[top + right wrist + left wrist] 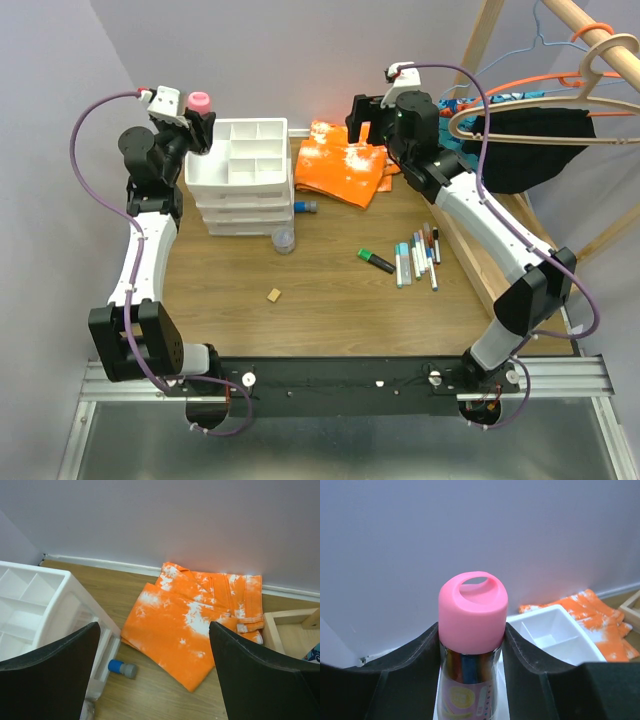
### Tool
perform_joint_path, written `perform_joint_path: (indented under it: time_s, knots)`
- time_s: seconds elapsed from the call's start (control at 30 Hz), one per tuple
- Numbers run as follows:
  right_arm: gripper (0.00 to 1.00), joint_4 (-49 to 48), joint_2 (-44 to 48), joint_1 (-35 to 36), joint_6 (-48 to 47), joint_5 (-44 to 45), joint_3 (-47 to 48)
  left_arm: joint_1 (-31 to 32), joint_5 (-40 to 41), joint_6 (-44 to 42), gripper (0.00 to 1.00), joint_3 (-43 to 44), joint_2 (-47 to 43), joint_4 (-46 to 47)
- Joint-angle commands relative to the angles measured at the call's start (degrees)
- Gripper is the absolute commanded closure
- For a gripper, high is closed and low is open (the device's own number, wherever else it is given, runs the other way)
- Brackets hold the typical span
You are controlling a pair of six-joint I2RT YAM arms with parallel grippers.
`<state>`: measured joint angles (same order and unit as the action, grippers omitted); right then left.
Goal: Sort the stationery into containers
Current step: Place the stationery in the storage box.
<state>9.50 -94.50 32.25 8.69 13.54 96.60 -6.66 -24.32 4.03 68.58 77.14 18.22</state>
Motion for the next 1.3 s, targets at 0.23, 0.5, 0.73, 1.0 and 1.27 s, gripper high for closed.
perform_joint_path:
  time_s: [0.23, 0.5, 0.73, 1.0, 1.27]
  knots:
    - [0.03, -0.79, -5.61, 0.01, 2.12, 3.60, 4.13, -1.17, 3.57, 3.17, 0.83, -3.45, 7.66, 26.42]
    - [0.03, -0.71, -8.24, 0.01, 2.04, 2.81, 5.18, -1.78, 4.10, 3.87, 0.80, -1.96, 14.87, 31.96]
    - [0.03, -0.27, -10.09, 0.09, 1.51, 2.63, 6.41, -1.78, 4.63, 3.70, 0.80, -0.37, 18.13, 31.97]
    - [0.03, 0.08, -11.23, 0.71, 1.16, 2.37, 6.94, -1.87, 6.64, 4.40, 0.62, -2.92, 19.10, 33.64]
    - [0.03, 0.17, -11.76, 1.06, 0.81, 2.28, 7.29, -1.78, 6.65, 4.49, 0.44, -3.80, 17.78, 33.46]
